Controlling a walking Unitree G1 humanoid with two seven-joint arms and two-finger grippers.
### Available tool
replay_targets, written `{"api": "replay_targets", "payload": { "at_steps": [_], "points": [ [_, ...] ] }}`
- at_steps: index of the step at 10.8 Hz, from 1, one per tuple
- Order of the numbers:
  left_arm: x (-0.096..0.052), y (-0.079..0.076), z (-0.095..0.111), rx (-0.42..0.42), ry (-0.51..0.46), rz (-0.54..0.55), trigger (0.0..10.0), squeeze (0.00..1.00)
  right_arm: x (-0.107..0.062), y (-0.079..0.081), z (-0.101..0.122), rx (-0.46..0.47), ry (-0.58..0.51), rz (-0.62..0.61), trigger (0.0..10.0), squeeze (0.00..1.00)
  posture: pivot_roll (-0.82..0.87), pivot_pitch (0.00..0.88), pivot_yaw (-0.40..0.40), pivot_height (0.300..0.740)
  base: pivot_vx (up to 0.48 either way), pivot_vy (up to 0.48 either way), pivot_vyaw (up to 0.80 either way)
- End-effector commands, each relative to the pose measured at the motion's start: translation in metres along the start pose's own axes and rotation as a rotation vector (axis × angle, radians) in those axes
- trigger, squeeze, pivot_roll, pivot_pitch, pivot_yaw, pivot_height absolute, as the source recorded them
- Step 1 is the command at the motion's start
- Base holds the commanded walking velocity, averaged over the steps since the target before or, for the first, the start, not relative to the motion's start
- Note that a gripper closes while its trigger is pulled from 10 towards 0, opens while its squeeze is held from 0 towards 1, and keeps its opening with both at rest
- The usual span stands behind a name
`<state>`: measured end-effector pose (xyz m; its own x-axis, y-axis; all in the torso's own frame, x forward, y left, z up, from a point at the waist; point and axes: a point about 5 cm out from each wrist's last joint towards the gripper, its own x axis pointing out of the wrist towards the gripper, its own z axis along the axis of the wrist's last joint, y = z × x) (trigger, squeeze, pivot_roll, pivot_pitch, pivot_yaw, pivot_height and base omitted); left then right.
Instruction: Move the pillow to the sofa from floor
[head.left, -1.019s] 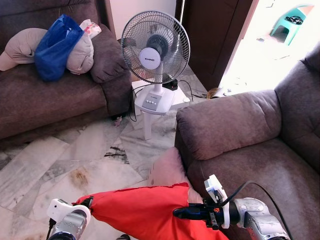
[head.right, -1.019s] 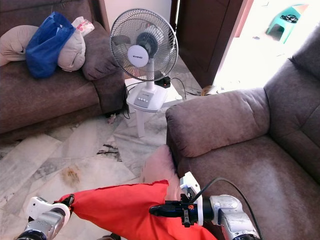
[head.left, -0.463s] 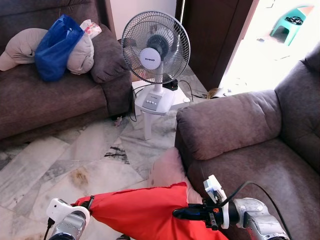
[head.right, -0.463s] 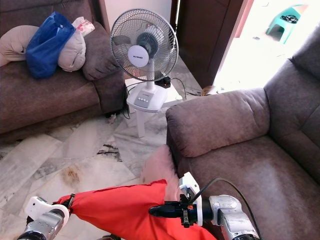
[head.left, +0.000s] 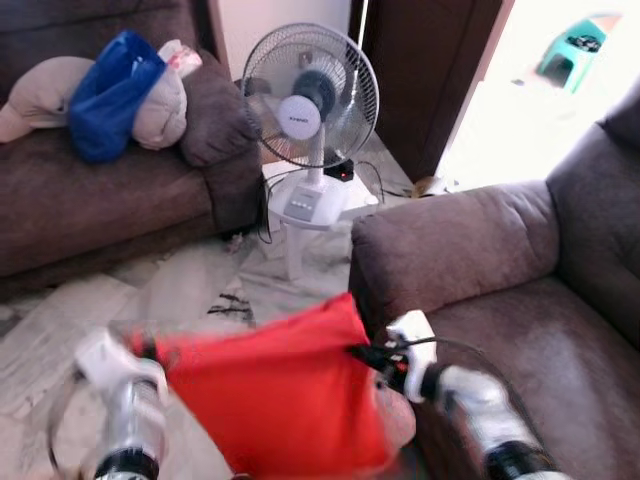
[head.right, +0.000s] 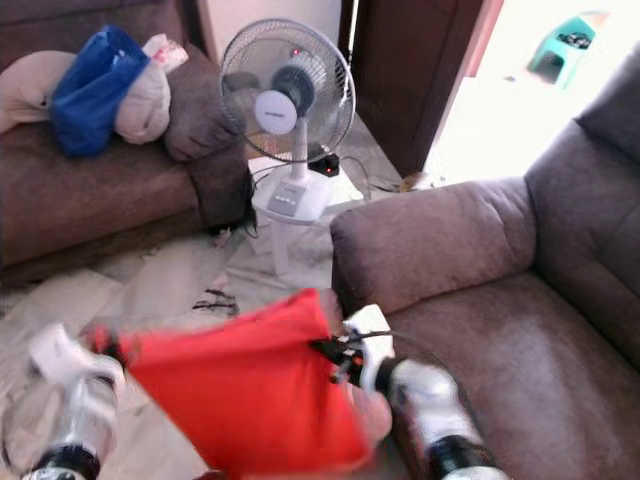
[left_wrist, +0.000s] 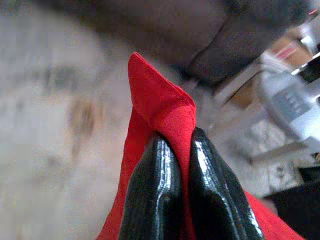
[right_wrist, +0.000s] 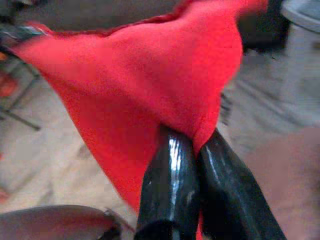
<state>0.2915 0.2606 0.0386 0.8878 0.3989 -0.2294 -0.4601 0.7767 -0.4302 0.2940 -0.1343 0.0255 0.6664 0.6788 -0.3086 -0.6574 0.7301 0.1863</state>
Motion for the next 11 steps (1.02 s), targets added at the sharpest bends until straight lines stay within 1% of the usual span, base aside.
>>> {"api": "replay_targets", "payload": {
  "at_steps": [1, 2, 4, 5, 6, 7, 8, 11],
  "points": [
    [-0.001, 0.001, 0.016, 0.063, -0.109, 0.003, 10.0, 0.00, -0.006, -0.027, 0.034, -0.048, -0.148, -0.206, 10.0, 0.00, 0.15, 0.086, -0.031, 0.740, 0.000, 0.000, 0.00],
    [-0.006, -0.012, 0.025, 0.138, -0.200, -0.056, 10.0, 0.00, -0.004, -0.032, 0.042, -0.050, -0.191, -0.334, 10.0, 0.00, 0.15, 0.073, -0.024, 0.740, 0.000, 0.000, 0.00],
    [-0.018, -0.036, 0.032, 0.288, -0.312, -0.165, 10.0, 0.00, 0.000, -0.034, 0.046, -0.041, -0.243, -0.468, 10.0, 0.00, 0.15, 0.063, -0.024, 0.740, 0.000, 0.000, 0.00],
    [-0.022, -0.044, 0.026, 0.369, -0.307, -0.193, 10.0, 0.00, 0.007, -0.029, 0.049, -0.033, -0.278, -0.503, 10.0, 0.00, 0.15, 0.054, -0.020, 0.740, 0.000, 0.000, 0.00],
    [-0.024, -0.043, 0.022, 0.396, -0.301, -0.188, 10.0, 0.00, 0.011, -0.026, 0.052, -0.026, -0.296, -0.519, 10.0, 0.00, 0.15, 0.045, -0.017, 0.740, 0.000, 0.000, 0.00],
    [-0.025, -0.043, 0.020, 0.407, -0.293, -0.181, 10.0, 0.00, 0.013, -0.025, 0.054, -0.025, -0.299, -0.541, 10.0, 0.00, 0.15, 0.040, -0.018, 0.740, 0.000, 0.000, 0.00],
    [-0.028, -0.040, 0.020, 0.372, -0.294, -0.157, 10.0, 0.00, 0.018, -0.021, 0.056, -0.023, -0.312, -0.539, 10.0, 0.00, 0.16, 0.032, -0.021, 0.740, 0.000, 0.000, 0.00],
    [-0.030, -0.036, 0.017, 0.386, -0.279, -0.137, 10.0, 0.00, 0.020, -0.017, 0.057, -0.022, -0.337, -0.539, 10.0, 0.00, 0.16, 0.029, -0.024, 0.740, 0.000, 0.381, 0.00]
  ]
}}
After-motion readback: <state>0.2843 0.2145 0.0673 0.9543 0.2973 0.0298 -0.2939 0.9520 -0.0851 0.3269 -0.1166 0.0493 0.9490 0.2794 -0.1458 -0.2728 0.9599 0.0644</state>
